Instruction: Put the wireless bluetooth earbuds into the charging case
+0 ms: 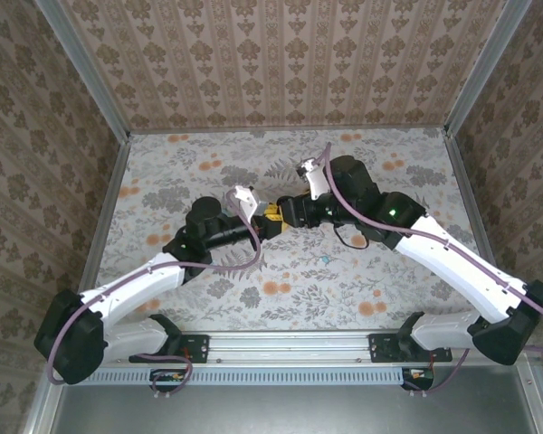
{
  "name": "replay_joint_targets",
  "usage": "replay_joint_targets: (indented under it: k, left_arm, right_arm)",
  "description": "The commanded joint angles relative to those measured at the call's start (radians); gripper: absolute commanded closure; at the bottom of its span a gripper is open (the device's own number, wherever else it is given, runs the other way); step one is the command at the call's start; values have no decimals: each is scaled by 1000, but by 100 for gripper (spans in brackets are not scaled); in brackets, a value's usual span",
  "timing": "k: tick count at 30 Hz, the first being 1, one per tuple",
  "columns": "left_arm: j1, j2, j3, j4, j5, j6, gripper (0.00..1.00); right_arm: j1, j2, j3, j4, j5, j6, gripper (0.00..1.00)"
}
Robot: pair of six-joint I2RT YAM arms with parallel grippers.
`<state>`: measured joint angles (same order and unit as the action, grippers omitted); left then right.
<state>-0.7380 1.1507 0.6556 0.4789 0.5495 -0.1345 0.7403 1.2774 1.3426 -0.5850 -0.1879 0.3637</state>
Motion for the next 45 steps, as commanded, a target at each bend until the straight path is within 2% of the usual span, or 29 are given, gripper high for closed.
replay_joint_targets:
  k: [1,14,18,22,28,45]
  left_arm:
    - [5,1,44,18,45,-5,100]
    - [5,21,62,11,72,-1,100]
    - [5,21,64,5,70,5,100]
    - [5,19,65,-2,70,10,100]
    - [4,15,57,-6,63,16,100]
    - [-6,12,42,-30,6,39,100]
  right_arm:
    - [5,21,48,-80,18,-53,58]
    - [4,59,79,-99,40,-68,59]
    - [5,72,87,-116,51,-72,62]
    - [4,71,86,-115,64,-75,72]
    - [5,64,84,-104,84,-64,80]
    - [7,-39,13,15,174,-12,86]
